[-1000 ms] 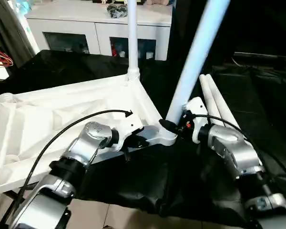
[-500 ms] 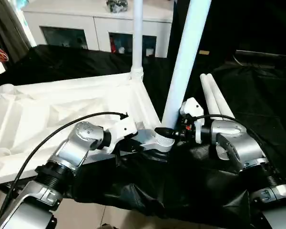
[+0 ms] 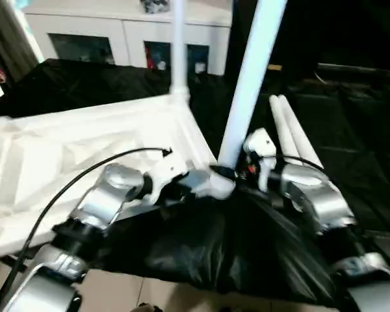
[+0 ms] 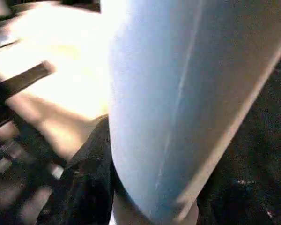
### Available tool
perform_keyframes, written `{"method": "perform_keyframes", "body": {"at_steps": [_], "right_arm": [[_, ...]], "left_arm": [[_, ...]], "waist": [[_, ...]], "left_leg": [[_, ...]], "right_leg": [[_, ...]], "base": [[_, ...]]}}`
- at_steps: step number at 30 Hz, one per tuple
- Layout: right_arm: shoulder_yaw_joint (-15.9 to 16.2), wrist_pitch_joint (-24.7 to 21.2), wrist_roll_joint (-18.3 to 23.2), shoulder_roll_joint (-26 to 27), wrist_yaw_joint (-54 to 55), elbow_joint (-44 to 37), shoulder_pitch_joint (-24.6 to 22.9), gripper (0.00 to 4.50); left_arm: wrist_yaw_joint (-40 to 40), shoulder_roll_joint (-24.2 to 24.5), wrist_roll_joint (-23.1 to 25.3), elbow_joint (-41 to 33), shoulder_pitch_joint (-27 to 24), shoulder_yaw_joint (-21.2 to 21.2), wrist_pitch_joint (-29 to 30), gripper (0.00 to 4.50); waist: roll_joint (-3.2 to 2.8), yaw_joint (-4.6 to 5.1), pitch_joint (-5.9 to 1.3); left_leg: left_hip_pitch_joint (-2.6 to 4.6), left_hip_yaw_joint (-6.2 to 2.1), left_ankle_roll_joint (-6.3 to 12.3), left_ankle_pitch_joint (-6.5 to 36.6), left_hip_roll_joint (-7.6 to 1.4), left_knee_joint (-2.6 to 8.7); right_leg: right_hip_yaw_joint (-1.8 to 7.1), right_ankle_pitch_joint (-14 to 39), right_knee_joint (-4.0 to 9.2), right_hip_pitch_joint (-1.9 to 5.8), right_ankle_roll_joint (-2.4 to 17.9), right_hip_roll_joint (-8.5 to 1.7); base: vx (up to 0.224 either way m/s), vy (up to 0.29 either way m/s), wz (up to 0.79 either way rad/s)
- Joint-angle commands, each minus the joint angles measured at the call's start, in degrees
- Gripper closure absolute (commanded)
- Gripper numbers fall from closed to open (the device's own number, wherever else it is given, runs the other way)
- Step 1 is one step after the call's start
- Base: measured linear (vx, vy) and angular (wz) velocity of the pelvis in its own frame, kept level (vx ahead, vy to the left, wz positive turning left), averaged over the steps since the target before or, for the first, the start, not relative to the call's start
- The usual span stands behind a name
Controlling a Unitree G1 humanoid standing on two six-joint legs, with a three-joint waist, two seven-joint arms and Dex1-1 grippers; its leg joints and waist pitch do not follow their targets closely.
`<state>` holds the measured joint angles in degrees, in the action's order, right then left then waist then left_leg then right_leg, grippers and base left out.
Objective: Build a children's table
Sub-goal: Insert table leg to table base
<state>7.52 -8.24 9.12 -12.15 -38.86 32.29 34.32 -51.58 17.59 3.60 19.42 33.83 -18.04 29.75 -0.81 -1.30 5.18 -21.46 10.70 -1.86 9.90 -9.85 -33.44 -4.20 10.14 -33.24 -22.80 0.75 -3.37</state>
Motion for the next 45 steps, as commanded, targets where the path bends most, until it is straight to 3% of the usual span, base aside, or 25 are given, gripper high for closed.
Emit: {"method": "perform_keyframes", "body": {"at_steps": [1, 3, 4, 6, 8, 9, 10, 11, 12, 13, 14, 15, 16, 17, 18, 19, 20, 21, 22, 26, 29, 32, 36, 40, 45], "right_arm": [[-1.06, -5.08, -4.26, 0.96, 10.83, 10.23, -2.22, 2.62], [-1.56, -5.40, -4.12, 2.08, 13.24, 11.43, -1.55, 2.62], [-1.87, -5.50, -4.17, 3.29, 15.76, 12.90, -0.69, 2.62], [-1.97, -5.44, -4.54, 5.57, 19.96, 15.72, 1.17, 2.62], [-2.10, -5.33, -4.57, 6.67, 21.33, 16.74, 1.99, 2.62], [-2.26, -5.24, -4.57, 7.61, 22.18, 17.40, 2.58, 2.62], [-2.26, -5.23, -4.59, 7.74, 22.30, 17.48, 2.66, 2.62], [-2.26, -5.15, -4.71, 8.47, 22.96, 17.91, 3.09, 2.62], [-2.16, -4.96, -4.87, 9.12, 23.48, 18.32, 3.39, 2.62], [-2.10, -4.81, -4.93, 9.40, 23.81, 18.58, 3.53, 2.62], [-1.92, -4.59, -5.01, 9.94, 24.32, 18.96, 3.68, 2.62], [-1.83, -4.40, -5.06, 10.15, 24.35, 19.11, 3.67, 2.62], [-1.79, -4.31, -5.10, 10.24, 24.31, 19.18, 3.65, 2.62], [-1.79, -4.31, -5.10, 10.24, 24.31, 19.18, 3.65, 2.62], [-1.51, -3.61, -5.38, 10.45, 23.63, 18.90, 3.38, 2.62], [-1.50, -3.58, -5.40, 10.46, 23.61, 18.90, 3.38, 2.62], [-1.70, -3.19, -5.50, 10.65, 23.61, 18.87, 3.35, 2.27], [-1.92, -3.15, -5.41, 10.71, 23.74, 18.90, 3.39, 2.27], [-2.29, -3.12, -5.18, 10.81, 23.76, 19.05, 3.52, 2.27], [-3.34, -2.58, -4.12, 10.70, 23.01, 18.93, 4.14, 1.86], [-3.49, -2.10, -4.14, 10.46, 22.10, 18.14, 4.44, 1.44], [-4.23, -1.74, -3.75, 9.89, 21.10, 16.82, 4.59, 1.28], [-3.58, -1.88, -4.54, 8.29, 19.68, 13.40, 4.37, 0.92], [-2.43, -4.40, -3.39, 5.44, 14.17, 4.73, 1.82, 0.92], [0.88, -7.62, -1.86, -2.56, 1.67, -9.08, -3.75, 0.92]], "left_arm": [[3.76, -2.51, -0.23, -6.64, 1.47, 1.62, 5.14, 4.50], [5.39, -3.52, 0.30, -7.62, 1.42, 1.62, 6.88, 4.50], [7.61, -4.93, 1.16, -8.44, 1.33, 1.58, 8.76, 4.50], [11.91, -7.85, 3.31, -9.52, 0.92, 0.96, 11.39, 4.50], [13.55, -9.29, 3.45, -9.71, 0.57, 0.81, 12.39, 4.50], [14.60, -10.09, 3.43, -9.76, 0.27, 0.45, 12.88, 4.50], [14.81, -10.16, 3.50, -9.63, 0.26, 0.40, 12.84, 4.50], [15.95, -10.51, 3.86, -8.96, 0.24, 0.17, 12.67, 4.50], [17.02, -10.80, 4.00, -8.49, 0.32, 0.35, 12.96, 4.50], [17.56, -10.85, 4.16, -8.36, 0.39, 0.46, 13.15, 4.50], [18.46, -10.90, 4.38, -8.10, 0.60, 0.82, 13.61, 4.50], [18.65, -10.91, 4.44, -8.16, 0.66, 1.01, 13.96, 4.50], [18.67, -10.89, 4.51, -8.21, 0.68, 1.07, 14.09, 4.50], [18.67, -10.89, 4.51, -8.21, 0.68, 1.07, 14.09, 4.50], [18.53, -10.52, 4.37, -8.47, 0.62, 1.28, 14.13, 4.50], [18.53, -10.51, 4.36, -8.48, 0.62, 1.28, 14.14, 4.50], [18.30, -10.37, 4.07, -8.64, 0.51, 1.46, 13.84, 4.50], [18.15, -10.37, 3.91, -8.63, 0.47, 1.55, 13.59, 4.50], [17.98, -10.34, 3.58, -8.66, 0.47, 1.59, 13.47, 4.50], [16.42, -9.84, 2.21, -9.05, 0.34, 1.47, 11.93, 4.50], [14.84, -9.02, 1.59, -9.44, 0.18, 1.33, 10.64, 4.50], [13.60, -8.30, 1.03, -9.75, 0.18, 1.11, 9.92, 4.50], [11.04, -6.62, 0.42, -9.80, 0.06, 0.23, 7.09, 4.50], [7.06, -3.97, -0.37, -9.83, -0.47, -0.77, 3.45, 4.50], [-1.94, 0.17, -2.78, -8.57, -0.89, -1.16, -2.54, 4.50]], "waist": [[-0.88, 0.59, -1.87], [-1.12, 1.42, -1.65], [-1.58, 1.43, -1.70], [-1.47, 1.94, -1.56], [-1.41, 2.03, -1.33], [-0.98, 2.29, -1.18], [-1.39, 2.52, -0.76], [-1.84, 3.07, -0.46], [-2.04, 3.28, -0.32], [-3.18, 1.91, -0.59], [-2.92, -1.27, -0.64], [-1.23, -0.17, -1.48], [0.64, -0.39, -1.63], [1.62, -0.47, -2.29], [1.44, -1.91, -2.83], [0.35, -2.27, -2.83], [0.09, -2.06, -2.99], [-0.47, -1.77, -3.29], [-0.53, -1.59, -3.33], [-0.50, -1.69, -3.29], [-0.64, -1.57, -3.50], [-0.59, -1.74, -3.76], [-0.32, -1.98, -4.28], [-0.25, -2.27, -4.40], [-0.24, -2.48, -4.55]], "left_leg": [[1.21, -3.88, -2.97, 31.91, -3.59, 5.48], [1.00, -4.48, -3.40, 35.26, -3.71, 5.90], [1.33, -4.59, -3.49, 36.79, -3.77, 5.98], [1.60, -4.60, -3.45, 38.17, -3.75, 6.05], [2.17, -4.37, -2.90, 38.01, -3.37, 5.68], [2.41, -4.29, -2.59, 38.39, -3.25, 5.51], [3.00, -4.43, -2.65, 40.64, -3.17, 5.47], [3.84, -4.43, -2.91, 44.83, -3.37, 5.84], [3.28, -4.67, -3.29, 47.58, -3.99, 6.87], [-0.72, -4.61, -4.47, 53.66, -6.53, 11.83], [-1.54, -2.21, -4.28, 55.75, -6.29, 14.17], [1.68, -1.25, -2.28, 49.73, -5.07, 12.05], [5.13, -2.69, -2.22, 35.18, -2.06, 3.33], [3.12, -2.19, -0.15, 23.82, -0.85, 1.09], [-2.04, -3.75, 1.77, 6.96, -1.93, 2.56], [-1.87, -3.51, 1.21, 2.95, -2.58, 4.42], [-1.08, -3.45, 1.07, 5.43, -2.97, 4.64], [-0.67, -3.19, 0.39, 10.11, -3.21, 4.74], [-0.61, -3.02, 0.04, 12.38, -3.33, 4.89], [-0.19, -2.70, 0.53, 13.82, -3.35, 5.08], [-0.03, -2.70, 0.73, 13.09, -3.63, 5.22], [-0.02, -2.49, 1.56, 10.15, -3.64, 4.93], [-0.24, -2.28, 3.98, 4.46, -3.48, 4.31], [-0.03, -2.11, 5.82, 2.69, -3.59, 3.96], [-0.17, -2.03, 6.79, 1.49, -3.66, 3.57]], "right_leg": [[1.88, 39.79, 6.47, 1.19, 5.30, -6.02], [0.98, 37.74, 6.57, 1.58, 5.06, -5.79], [0.68, 36.97, 6.68, 1.65, 4.92, -5.75], [0.39, 34.67, 7.10, 1.50, 5.39, -5.96], [0.21, 36.24, 7.94, 0.99, 4.94, -6.14], [-0.11, 38.23, 8.34, 0.74, 4.38, -6.13], [-1.22, 40.33, 8.97, 0.54, 2.93, -5.75], [-3.19, 39.60, 9.60, 0.46, 1.52, -4.89], [-3.83, 37.04, 8.41, 1.46, 1.37, -4.42], [-2.34, 22.44, -1.64, 6.00, 3.81, -3.26], [-0.95, 10.90, -5.73, 4.78, 4.00, -2.05], [1.28, 13.45, -3.84, 2.42, 4.06, -2.87], [4.19, 39.13, 5.62, -2.46, 5.53, -8.90], [4.63, 46.14, 7.15, -0.37, 4.00, -10.06], [4.98, 40.78, 5.10, 4.48, 4.05, -10.45], [3.16, 26.40, 3.75, 2.97, 5.94, -6.95], [2.79, 22.24, 3.45, 2.47, 7.31, -6.24], [2.61, 17.02, 2.84, 2.39, 10.05, -5.59], [2.56, 14.47, 2.78, 2.74, 11.55, -5.59], [2.58, 14.02, 3.30, 2.94, 12.36, -5.61], [2.49, 10.14, 2.96, 3.08, 12.98, -5.47], [2.54, 5.37, 2.64, 3.29, 14.01, -5.56], [2.37, -3.11, 1.59, 3.90, 15.48, -5.58], [2.39, -5.26, 1.35, 4.00, 15.29, -5.54], [2.32, -7.17, 0.98, 4.10, 15.19, -5.47]], "base": [[-0.051, 0.035, -0.23], [-0.041, 0.044, -0.23], [-0.033, 0.043, -0.19], [0.000, 0.000, 0.00], [0.000, 0.000, 0.00], [0.000, 0.000, 0.00], [0.000, 0.000, 0.00], [0.000, 0.000, 0.00], [0.000, 0.000, 0.00], [-0.064, 0.009, -0.03], [0.011, -0.058, 0.17], [0.011, -0.058, 0.17], [0.085, -0.140, 0.07], [0.091, -0.096, -0.36], [0.091, -0.096, -0.36], [0.089, -0.032, -0.28], [0.000, 0.000, 0.00], [0.000, 0.000, 0.00], [0.000, 0.000, 0.00], [0.000, 0.000, 0.00], [0.000, 0.000, 0.00], [0.000, 0.000, 0.00], [0.000, 0.000, 0.00], [0.000, 0.000, 0.00], [0.000, 0.000, 0.00]]}}
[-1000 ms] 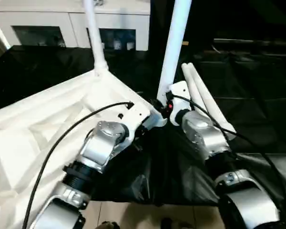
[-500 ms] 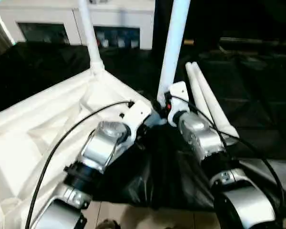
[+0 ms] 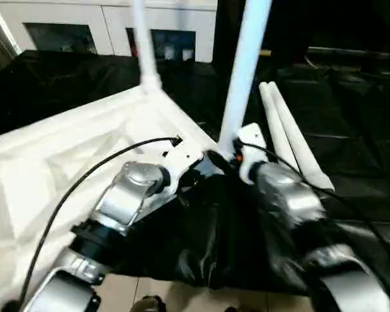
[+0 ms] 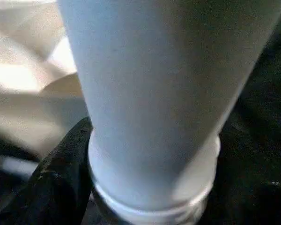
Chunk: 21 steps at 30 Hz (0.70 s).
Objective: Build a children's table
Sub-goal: Insert table leg to table base
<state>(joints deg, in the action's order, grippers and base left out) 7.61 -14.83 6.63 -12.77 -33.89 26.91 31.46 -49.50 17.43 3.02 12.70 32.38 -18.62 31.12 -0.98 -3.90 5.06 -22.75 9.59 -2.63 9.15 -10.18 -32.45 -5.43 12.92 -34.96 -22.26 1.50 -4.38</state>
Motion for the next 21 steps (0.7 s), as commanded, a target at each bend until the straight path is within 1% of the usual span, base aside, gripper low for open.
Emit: {"method": "perform_keyframes", "body": {"at_steps": [1, 2, 3, 4, 5, 6, 8, 9, 10, 12, 15, 16, 19, 20, 21], "right_arm": [[0.79, -1.03, 0.62, -1.94, -3.30, -3.71, -0.89, 0.92], [1.47, -1.24, 0.78, -3.63, -5.58, -5.88, -1.91, 0.92], [1.89, -1.32, 0.91, -4.71, -7.03, -7.06, -2.53, 0.92], [2.68, -1.77, 1.16, -6.84, -9.88, -9.72, -3.86, 0.92], [2.68, -1.77, 1.16, -6.84, -9.88, -9.72, -3.86, 0.92], [3.38, -2.25, 1.30, -8.65, -12.33, -11.76, -4.92, 0.92], [3.62, -2.41, 1.28, -9.19, -13.02, -12.40, -5.24, 0.92], [4.26, -3.29, 1.26, -10.48, -14.51, -14.14, -6.01, 0.92], [4.26, -3.29, 1.26, -10.48, -14.51, -14.14, -6.01, 0.92], [5.07, -3.90, 0.93, -11.22, -15.43, -15.17, -6.44, 0.92], [5.68, -4.23, 0.65, -11.21, -15.99, -15.42, -6.43, 0.92], [5.68, -4.23, 0.65, -11.21, -15.99, -15.42, -6.43, 1.18], [6.16, -4.61, 0.70, -11.11, -16.45, -15.66, -6.28, 1.29], [6.16, -4.61, 0.70, -11.11, -16.45, -15.66, -6.28, 1.38], [6.31, -4.89, 0.77, -11.09, -16.84, -15.86, -6.27, 1.58]], "left_arm": [[-4.02, 0.33, -2.20, -1.86, 0.56, -0.58, -3.90, 4.50], [-5.86, 1.05, -3.01, -1.46, 0.59, -0.69, -4.66, 4.50], [-6.96, 1.48, -3.37, -1.15, 0.62, -0.79, -5.35, 4.50], [-9.15, 2.38, -4.11, -0.44, 0.69, -1.02, -6.88, 4.50], [-9.15, 2.38, -4.11, -0.44, 0.69, -1.02, -6.88, 4.50], [-11.30, 3.15, -4.63, 0.47, 0.93, -1.34, -7.84, 4.50], [-12.00, 3.36, -4.75, 0.80, 1.03, -1.44, -8.27, 4.50], [-13.86, 3.86, -4.98, 1.76, 1.34, -1.70, -9.37, 4.50], [-13.86, 3.86, -4.98, 1.76, 1.34, -1.70, -9.37, 4.50], [-14.99, 4.30, -4.72, 2.72, 1.67, -2.11, -10.43, 4.50], [-15.46, 4.51, -4.45, 3.50, 1.94, -2.30, -11.30, 4.50], [-15.46, 4.51, -4.45, 3.50, 1.94, -2.30, -11.30, 4.50], [-15.72, 4.53, -4.37, 4.30, 2.18, -2.28, -12.02, 4.50], [-15.72, 4.53, -4.37, 4.30, 2.18, -2.28, -12.02, 4.50], [-15.88, 4.58, -4.40, 4.69, 2.27, -2.28, -12.38, 4.50]], "waist": [[-0.21, 0.09, -4.47], [-0.12, 0.12, -4.52], [-0.36, 0.06, -4.50], [-0.42, -0.01, -4.44], [-0.37, -0.17, -4.46], [-0.53, -0.22, -4.51], [-0.52, -0.27, -4.58], [-0.53, -0.24, -4.53], [-0.54, -0.36, -4.56], [-0.59, -0.39, -4.60], [-0.64, -0.44, -4.56], [-0.66, -0.46, -4.50], [-0.56, -0.54, -4.48], [-0.55, -0.61, -4.48], [-0.37, -0.59, -4.50]], "left_leg": [[1.23, -0.88, 7.60, 2.87, -3.35, 2.54], [1.22, -0.90, 7.45, 2.76, -3.40, 2.50], [1.24, -0.85, 7.46, 3.00, -3.37, 2.47], [1.29, -0.79, 7.46, 3.50, -3.33, 2.39], [1.29, -0.77, 7.47, 3.40, -3.33, 2.32], [1.20, -0.81, 7.56, 3.02, -3.32, 2.28], [1.21, -0.77, 7.66, 2.99, -3.36, 2.17], [1.05, -0.80, 7.59, 3.08, -3.25, 2.15], [1.15, -0.77, 7.50, 3.27, -3.28, 2.08], [1.11, -0.76, 7.40, 3.49, -3.34, 2.01], [1.22, -0.79, 6.70, 4.57, -3.39, 2.00], [1.23, -0.78, 6.24, 5.27, -3.42, 2.05], [1.15, -0.75, 5.42, 6.26, -3.37, 2.01], [1.26, -0.74, 4.86, 7.01, -3.45, 2.03], [1.25, -0.70, 4.78, 7.11, -3.42, 2.01]], "right_leg": [[3.55, -9.34, 2.87, 3.49, 14.45, -4.50], [3.59, -9.36, 2.72, 3.48, 14.79, -4.59], [3.58, -8.89, 2.83, 3.41, 14.86, -4.46], [3.57, -8.39, 2.93, 3.35, 15.06, -4.40], [3.63, -8.45, 2.86, 3.41, 14.97, -4.42], [3.61, -8.80, 2.68, 3.41, 15.05, -4.40], [3.61, -9.03, 2.55, 3.39, 15.37, -4.46], [3.55, -8.70, 2.58, 3.44, 15.66, -4.47], [3.61, -8.31, 2.60, 3.48, 15.62, -4.47], [3.64, -7.98, 2.54, 3.43, 15.73, -4.54], [3.62, -6.27, 2.61, 3.29, 15.99, -4.50], [3.63, -5.30, 2.64, 3.26, 15.94, -4.52], [3.68, -3.51, 2.68, 3.31, 15.69, -4.57], [3.72, -2.18, 2.76, 3.24, 15.39, -4.60], [3.74, -1.95, 2.80, 3.23, 15.33, -4.59]], "base": [[0.000, 0.000, 0.00], [0.000, 0.000, 0.00], [0.000, 0.000, 0.00], [0.000, 0.000, 0.00], [0.000, 0.000, 0.00], [0.000, 0.000, 0.00], [0.000, 0.000, 0.00], [0.000, 0.000, 0.00], [0.000, 0.000, 0.00], [0.000, 0.000, 0.00], [0.000, 0.000, 0.00], [0.000, 0.000, 0.00], [0.000, 0.000, 0.00], [0.000, 0.000, 0.00], [0.000, 0.000, 0.00]]}}
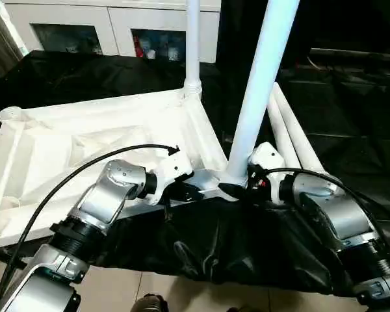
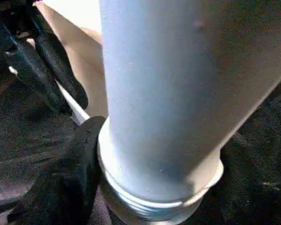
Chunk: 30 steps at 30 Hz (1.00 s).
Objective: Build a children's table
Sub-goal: Insert table leg to table base, then rotate leg to tighten
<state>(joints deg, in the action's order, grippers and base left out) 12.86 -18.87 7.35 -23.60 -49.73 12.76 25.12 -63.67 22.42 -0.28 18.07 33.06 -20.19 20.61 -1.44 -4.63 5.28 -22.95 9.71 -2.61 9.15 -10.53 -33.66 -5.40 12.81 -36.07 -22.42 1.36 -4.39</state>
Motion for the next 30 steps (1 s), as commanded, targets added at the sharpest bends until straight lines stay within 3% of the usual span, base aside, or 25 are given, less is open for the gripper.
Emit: {"method": "perform_keyframes", "body": {"at_steps": [1, 12, 16, 17, 18, 19, 21, 24, 28, 29, 30], "right_arm": [[1.19, -1.09, 0.15, -0.20, -1.37, -1.78, 0.08, 1.63], [0.72, -1.72, 0.49, 1.12, -0.32, -1.77, -0.43, 1.74], [-3.06, -2.43, -0.91, 8.03, 12.22, 4.42, 0.90, 1.74], [-3.72, -2.49, -1.12, 9.47, 14.64, 5.87, 1.29, 1.74], [-3.72, -2.49, -1.12, 9.47, 14.64, 5.87, 1.29, 1.74], [-4.46, -2.51, -1.34, 11.12, 17.51, 7.55, 1.85, 1.75], [-6.06, -1.53, -1.66, 16.31, 25.04, 12.98, 4.25, 1.75], [-6.68, 0.14, -2.89, 19.45, 29.44, 16.78, 6.43, 1.75], [-6.15, 4.39, -4.71, 22.68, 32.95, 21.84, 9.46, 1.75], [-6.56, 4.68, -4.01, 23.35, 31.45, 22.55, 9.93, 1.19], [-6.87, 4.28, -3.20, 23.54, 30.12, 22.25, 9.87, 1.05]], "left_arm": [[-1.81, -0.33, -1.13, -0.43, 1.62, -0.70, -2.10, 4.50], [-1.38, -0.64, -0.93, 1.13, 1.46, -0.19, -2.67, 4.50], [8.26, -4.38, 1.57, 2.80, 2.46, 1.35, 1.18, 4.50], [10.39, -5.24, 2.16, 3.14, 2.73, 1.63, 2.09, 4.50], [10.39, -5.24, 2.16, 3.14, 2.73, 1.63, 2.09, 4.50], [12.88, -6.46, 2.58, 3.31, 3.01, 2.09, 3.43, 4.50], [19.68, -11.17, 2.70, 3.01, 3.35, 3.70, 7.77, 4.50], [22.76, -13.71, 3.22, 2.85, 3.23, 3.50, 8.84, 4.50], [24.59, -16.22, 3.86, 3.32, 2.80, 2.47, 7.74, 4.50], [24.91, -16.47, 4.25, 2.86, 2.38, 1.90, 7.06, 4.50], [24.58, -16.39, 4.19, 2.54, 2.07, 1.68, 6.87, 4.50]], "waist": [[0.06, 0.08, -4.74], [0.12, -0.17, -5.09], [0.01, -0.02, -5.10], [-0.03, 0.18, -4.90], [-0.03, 0.18, -4.90], [0.10, 0.31, -4.88], [0.02, 0.65, -4.80], [0.45, 0.97, -4.89], [0.20, 1.28, -4.89], [0.40, 1.32, -4.88], [0.33, 1.34, -4.88]], "left_leg": [[1.43, -0.84, 4.61, 6.97, -3.05, 3.21], [1.31, -0.77, 5.51, 4.57, -2.92, 2.80], [1.44, -0.71, 4.81, 5.25, -3.00, 2.80], [1.47, -0.73, 3.39, 6.85, -2.98, 2.94], [1.47, -0.73, 3.39, 6.85, -2.98, 2.94], [1.44, -0.79, 2.16, 7.65, -2.93, 3.08], [1.53, -0.73, 1.63, 7.86, -2.99, 3.09], [1.30, -0.68, 2.08, 6.94, -2.75, 3.00], [1.26, -0.70, 2.33, 7.07, -2.63, 2.91], [1.26, -0.68, 2.82, 6.74, -2.64, 2.92], [1.22, -0.72, 3.02, 6.63, -2.64, 2.94]], "right_leg": [[3.71, -1.59, 3.84, 3.40, 15.34, -4.55], [3.64, -4.52, 3.37, 3.42, 15.37, -4.51], [3.69, -3.38, 3.39, 3.15, 15.70, -4.52], [3.65, -0.57, 3.71, 3.10, 15.87, -4.65], [3.65, -0.57, 3.71, 3.10, 15.87, -4.65], [3.62, 1.49, 3.76, 3.35, 14.99, -4.64], [3.69, 1.65, 3.90, 3.12, 15.00, -4.59], [3.76, 0.73, 3.89, 3.35, 14.47, -4.60], [3.67, 1.84, 4.10, 3.38, 14.12, -4.71], [3.68, 0.95, 4.00, 3.40, 13.86, -4.57], [3.65, 0.72, 3.96, 3.43, 13.86, -4.55]], "base": [[0.000, 0.000, 0.00], [0.000, 0.000, 0.00], [0.000, 0.000, 0.00], [0.000, 0.000, 0.00], [0.000, 0.000, 0.00], [0.000, 0.000, 0.00], [0.000, 0.000, 0.00], [0.000, 0.000, 0.00], [0.000, 0.000, 0.00], [0.000, 0.000, 0.00], [0.000, 0.000, 0.00]]}}
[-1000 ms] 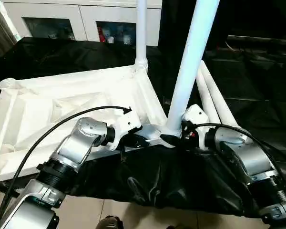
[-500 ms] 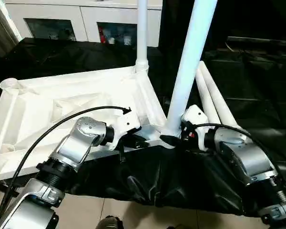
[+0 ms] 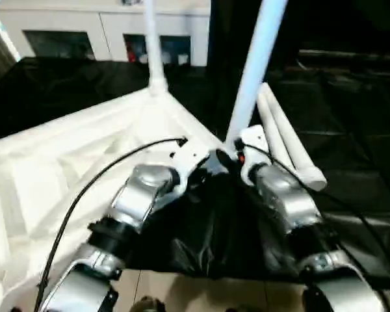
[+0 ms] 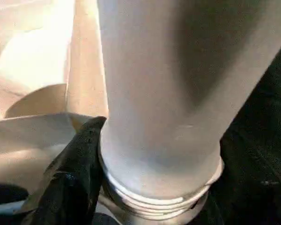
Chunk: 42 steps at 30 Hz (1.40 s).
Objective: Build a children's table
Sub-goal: Rotate leg to tighten
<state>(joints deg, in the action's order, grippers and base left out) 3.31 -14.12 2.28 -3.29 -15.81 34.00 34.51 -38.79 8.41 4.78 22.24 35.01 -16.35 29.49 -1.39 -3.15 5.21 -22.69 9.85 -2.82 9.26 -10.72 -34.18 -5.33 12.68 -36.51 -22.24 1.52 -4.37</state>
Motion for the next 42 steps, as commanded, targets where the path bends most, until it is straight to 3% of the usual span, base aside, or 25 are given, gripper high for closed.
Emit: {"method": "perform_keyframes", "body": {"at_steps": [1, 7, 11, 12, 13, 18, 22, 28, 35, 42], "right_arm": [[2.44, -0.69, 2.38, 3.38, -4.63, 0.89, 0.47, 1.05], [3.52, 1.18, 1.10, 0.84, -7.61, 0.07, 0.10, 0.50], [4.37, 1.49, 1.95, -3.03, -14.45, -3.17, -1.50, 0.50], [4.76, 1.60, 2.00, -4.66, -17.20, -4.73, -2.35, 0.50], [4.86, 1.68, 1.95, -5.25, -18.26, -5.30, -2.68, 0.50], [6.94, 1.35, 2.81, -13.26, -29.97, -11.77, -6.44, 0.50], [7.25, 0.83, 3.47, -15.60, -33.51, -13.95, -7.55, 0.50], [8.19, -0.35, 4.43, -17.57, -37.39, -16.85, -8.44, 1.07], [8.91, -0.68, 3.96, -17.67, -38.69, -17.41, -8.67, 1.64], [8.97, -1.50, 4.16, -15.92, -36.77, -16.98, -9.22, 1.77]], "left_arm": [[-0.53, -2.33, -0.93, -1.87, -0.10, -2.27, -2.06, 4.50], [-4.07, -0.44, -2.05, -3.25, -1.08, -2.36, -3.34, 4.50], [-8.16, 1.49, -3.44, -3.83, -1.39, -2.19, -4.78, 4.50], [-9.93, 2.42, -3.73, -3.91, -1.52, -2.39, -5.78, 4.50], [-10.61, 2.78, -3.83, -3.96, -1.59, -2.49, -6.20, 4.50], [-19.78, 7.22, -5.66, -4.58, -2.00, -3.29, -9.76, 4.50], [-22.68, 8.58, -5.75, -4.19, -1.74, -3.91, -11.04, 4.50], [-26.64, 10.15, -5.94, -2.72, -0.99, -5.05, -12.77, 4.50], [-28.95, 10.77, -5.79, -1.87, -0.96, -5.36, -13.77, 4.50], [-27.80, 10.13, -5.78, -1.22, -0.82, -4.38, -13.17, 4.50]], "waist": [[0.27, -0.13, -4.76], [0.29, 0.00, -4.99], [0.34, -0.26, -5.08], [0.08, -0.46, -5.25], [0.29, -0.52, -5.15], [0.08, -0.99, -5.25], [0.11, -1.15, -5.36], [0.06, -1.96, -5.50], [0.20, -2.01, -5.59], [0.23, -2.05, -5.69]], "left_leg": [[0.98, -0.82, 3.68, 6.79, -2.48, 3.47], [0.95, -0.83, 4.04, 6.30, -2.49, 3.37], [0.94, -0.72, 4.99, 5.27, -2.46, 3.21], [1.03, -0.77, 5.03, 5.31, -2.48, 3.10], [0.91, -0.76, 5.21, 5.88, -2.51, 3.16], [1.15, -0.78, 4.65, 7.59, -2.64, 3.20], [1.20, -0.76, 4.29, 8.07, -2.76, 3.19], [1.31, -0.70, 4.22, 7.63, -2.75, 3.06], [1.22, -0.76, 3.65, 7.64, -2.74, 3.03], [1.17, -0.76, 4.30, 6.52, -2.72, 2.93]], "right_leg": [[3.59, 0.71, 4.46, 3.26, 13.59, -4.54], [3.53, 0.62, 4.36, 3.34, 13.74, -4.55], [3.57, -1.83, 4.15, 3.36, 14.35, -4.44], [3.55, -1.94, 4.08, 3.46, 14.30, -4.49], [3.58, -1.54, 4.17, 3.49, 14.02, -4.52], [3.56, 1.17, 4.50, 3.42, 13.68, -4.47], [3.58, 2.00, 4.39, 3.29, 13.99, -4.50], [3.62, 1.53, 4.24, 3.14, 14.13, -4.48], [3.59, 2.32, 4.16, 3.23, 13.99, -4.57], [3.51, 1.07, 3.99, 3.21, 14.14, -4.54]], "base": [[0.000, 0.000, 0.00], [0.000, 0.000, 0.00], [0.000, 0.000, 0.00], [0.000, 0.000, 0.00], [0.000, 0.000, 0.00], [0.000, 0.000, 0.00], [0.000, 0.000, 0.00], [0.000, 0.000, 0.00], [0.000, 0.000, 0.00], [0.000, 0.000, 0.00]]}}
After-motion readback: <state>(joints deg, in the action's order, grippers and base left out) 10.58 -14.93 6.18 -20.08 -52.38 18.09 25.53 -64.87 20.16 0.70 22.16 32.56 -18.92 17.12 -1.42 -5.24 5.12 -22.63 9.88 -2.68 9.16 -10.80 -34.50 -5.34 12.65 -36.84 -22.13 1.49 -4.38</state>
